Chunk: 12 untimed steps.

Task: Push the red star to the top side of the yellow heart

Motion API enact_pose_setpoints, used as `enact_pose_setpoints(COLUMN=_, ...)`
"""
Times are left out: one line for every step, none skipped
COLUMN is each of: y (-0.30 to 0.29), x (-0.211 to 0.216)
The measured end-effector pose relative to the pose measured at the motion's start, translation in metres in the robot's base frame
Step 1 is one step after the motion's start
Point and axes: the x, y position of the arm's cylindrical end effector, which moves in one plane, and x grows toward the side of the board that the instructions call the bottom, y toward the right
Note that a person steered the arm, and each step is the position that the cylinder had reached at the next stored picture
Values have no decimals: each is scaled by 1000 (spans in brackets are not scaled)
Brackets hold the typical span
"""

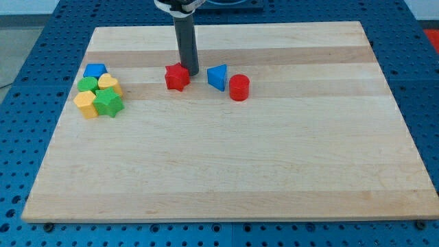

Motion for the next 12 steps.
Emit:
enact_pose_setpoints(y=0, x=33)
enact_pose_setpoints(y=-2, x=57)
enact_pose_setpoints(y=-5, x=79)
enact_pose_setpoints(y=-41, x=68)
enact_pose_setpoints(y=-78, x=43)
enact_pose_setpoints(y=-87, x=44)
enact_pose_setpoints(y=-71, x=86)
enact_pose_setpoints(y=-49, x=87)
enact_pose_setpoints(y=-40, x=54)
enact_pose_setpoints(y=-46, x=23)
enact_pose_setpoints(y=-48, x=25)
enact_pose_setpoints(y=-15, x=43)
